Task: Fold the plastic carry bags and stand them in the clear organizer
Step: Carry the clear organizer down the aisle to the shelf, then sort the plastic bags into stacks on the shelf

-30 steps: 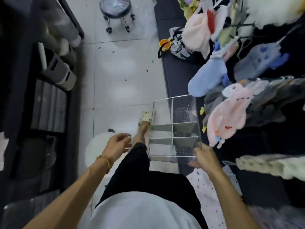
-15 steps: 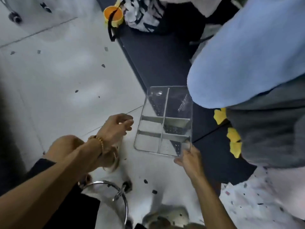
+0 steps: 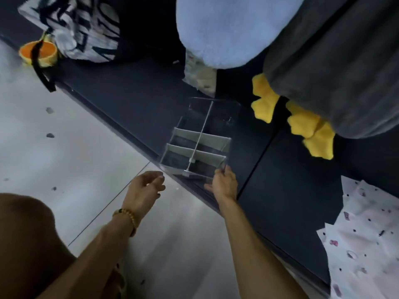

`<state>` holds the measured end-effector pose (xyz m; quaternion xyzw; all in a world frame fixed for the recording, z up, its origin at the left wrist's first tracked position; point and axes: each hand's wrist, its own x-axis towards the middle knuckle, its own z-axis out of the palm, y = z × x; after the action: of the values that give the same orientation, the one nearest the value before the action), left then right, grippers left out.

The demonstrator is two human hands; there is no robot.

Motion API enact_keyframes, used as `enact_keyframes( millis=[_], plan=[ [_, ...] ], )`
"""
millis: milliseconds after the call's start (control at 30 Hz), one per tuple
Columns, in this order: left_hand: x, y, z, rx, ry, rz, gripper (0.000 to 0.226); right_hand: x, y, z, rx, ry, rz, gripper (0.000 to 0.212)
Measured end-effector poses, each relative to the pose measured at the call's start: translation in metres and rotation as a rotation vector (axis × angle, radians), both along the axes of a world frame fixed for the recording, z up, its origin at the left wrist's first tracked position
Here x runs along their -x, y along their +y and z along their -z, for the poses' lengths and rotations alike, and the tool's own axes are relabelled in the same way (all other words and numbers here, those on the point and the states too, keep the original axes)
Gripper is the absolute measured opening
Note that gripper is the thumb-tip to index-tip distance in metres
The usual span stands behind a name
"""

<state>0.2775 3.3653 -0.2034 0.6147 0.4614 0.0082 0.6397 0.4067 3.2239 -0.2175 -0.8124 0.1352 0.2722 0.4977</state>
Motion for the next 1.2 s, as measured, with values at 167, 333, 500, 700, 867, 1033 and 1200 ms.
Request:
enact_keyframes(
  millis=[167, 333, 500, 700, 867, 1033, 1200],
  plan=[
    [0.021, -0.018, 0.002, 0.046, 0.004, 0.013, 0.013, 0.008, 0.019, -0.024, -0.039, 0.082, -0.033, 0.032],
    [0.013, -0.069, -0.009, 0.041, -0.039, 0.148, 0.016, 0.03, -0.03, -0.045, -0.028, -0.092, -0.013, 0.03],
    [-0.003, -0.152, -0.014, 0.065, -0.113, 0.432, 0.012, 0.052, -0.153, -0.047, 0.022, -0.162, 0.255, 0.017],
    [-0.043, -0.269, -0.005, 0.015, -0.182, 0.829, 0.012, 0.077, -0.331, -0.035, 0.366, -0.216, 0.481, 0.026],
    [-0.089, -0.362, 0.014, -0.14, -0.205, 1.076, 0.016, 0.071, -0.433, -0.009, 0.545, -0.214, 0.527, 0.046],
    [-0.126, -0.423, 0.032, -0.197, -0.184, 1.145, 0.03, 0.039, -0.481, 0.02, 0.679, -0.274, 0.339, 0.072],
    [-0.14, -0.439, 0.058, -0.194, -0.1, 1.186, 0.036, 0.004, -0.496, 0.045, 0.882, -0.19, -0.083, 0.079]
  ],
)
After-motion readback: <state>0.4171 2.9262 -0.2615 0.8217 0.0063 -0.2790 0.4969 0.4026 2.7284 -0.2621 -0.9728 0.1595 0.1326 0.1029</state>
